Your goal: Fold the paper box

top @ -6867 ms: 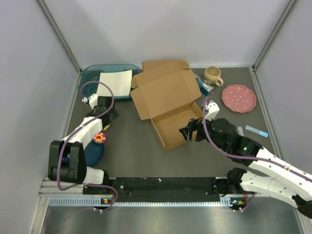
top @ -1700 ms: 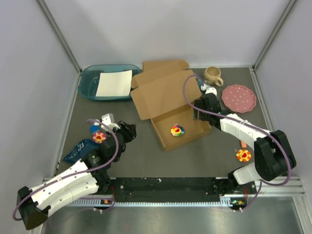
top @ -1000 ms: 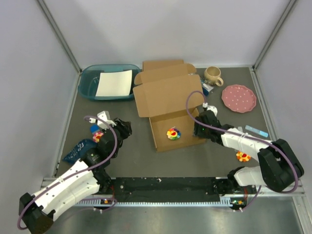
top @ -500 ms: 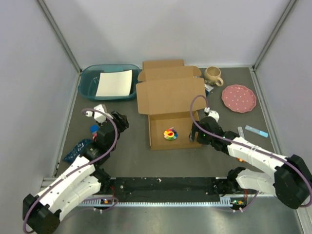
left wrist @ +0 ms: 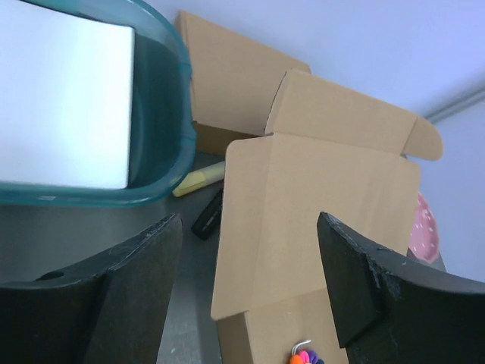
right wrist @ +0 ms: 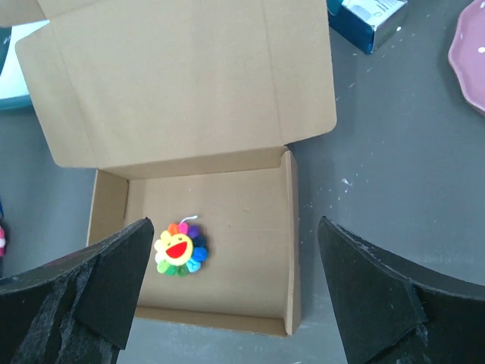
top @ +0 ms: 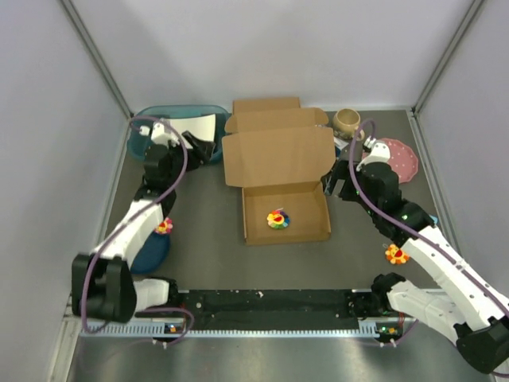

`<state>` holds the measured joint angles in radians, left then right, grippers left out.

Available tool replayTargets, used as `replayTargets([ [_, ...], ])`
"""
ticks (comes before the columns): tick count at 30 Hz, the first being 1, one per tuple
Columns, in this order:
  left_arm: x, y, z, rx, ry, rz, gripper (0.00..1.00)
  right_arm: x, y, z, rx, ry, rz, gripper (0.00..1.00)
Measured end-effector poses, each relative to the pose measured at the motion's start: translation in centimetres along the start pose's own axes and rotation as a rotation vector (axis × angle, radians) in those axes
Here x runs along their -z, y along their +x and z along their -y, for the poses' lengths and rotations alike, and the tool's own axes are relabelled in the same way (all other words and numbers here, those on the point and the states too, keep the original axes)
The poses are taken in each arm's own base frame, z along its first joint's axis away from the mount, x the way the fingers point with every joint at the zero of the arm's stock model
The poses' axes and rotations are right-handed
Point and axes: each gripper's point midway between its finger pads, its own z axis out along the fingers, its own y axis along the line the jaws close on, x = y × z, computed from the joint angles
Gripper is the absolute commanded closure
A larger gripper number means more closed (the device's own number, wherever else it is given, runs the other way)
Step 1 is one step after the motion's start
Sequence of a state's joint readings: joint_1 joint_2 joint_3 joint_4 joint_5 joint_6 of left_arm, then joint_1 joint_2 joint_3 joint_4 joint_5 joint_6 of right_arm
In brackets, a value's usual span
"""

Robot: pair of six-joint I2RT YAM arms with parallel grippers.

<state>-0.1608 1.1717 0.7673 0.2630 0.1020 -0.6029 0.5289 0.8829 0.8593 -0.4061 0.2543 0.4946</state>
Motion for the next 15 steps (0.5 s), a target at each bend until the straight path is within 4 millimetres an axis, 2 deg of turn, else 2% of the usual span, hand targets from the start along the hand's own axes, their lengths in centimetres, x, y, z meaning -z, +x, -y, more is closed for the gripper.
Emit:
replayTargets([
  [3, -2.9, 1.7, 0.0, 0.022, 0.094, -0.110, 0.25, 0.1, 0.3, -0.1, 0.012, -0.021, -0.018, 0.10],
  [6, -4.8, 3.2, 1.1, 0.026, 0.205, -0.217, 0.25, 0.4, 0.5, -0.7, 0.020, -0.055, -0.029, 0.10],
  [11, -5.9, 2.8, 2.9, -0.038, 0.304, -0.264, 0.25, 1.2, 0.5, -0.8, 0.030, -0.086, -0.019, 0.10],
  [15, -6.3, 2.1, 2.5, -0.096, 0.311, -0.264, 0.26, 1.4, 0.3, -1.0, 0.039, -0.100, -0.012, 0.10],
])
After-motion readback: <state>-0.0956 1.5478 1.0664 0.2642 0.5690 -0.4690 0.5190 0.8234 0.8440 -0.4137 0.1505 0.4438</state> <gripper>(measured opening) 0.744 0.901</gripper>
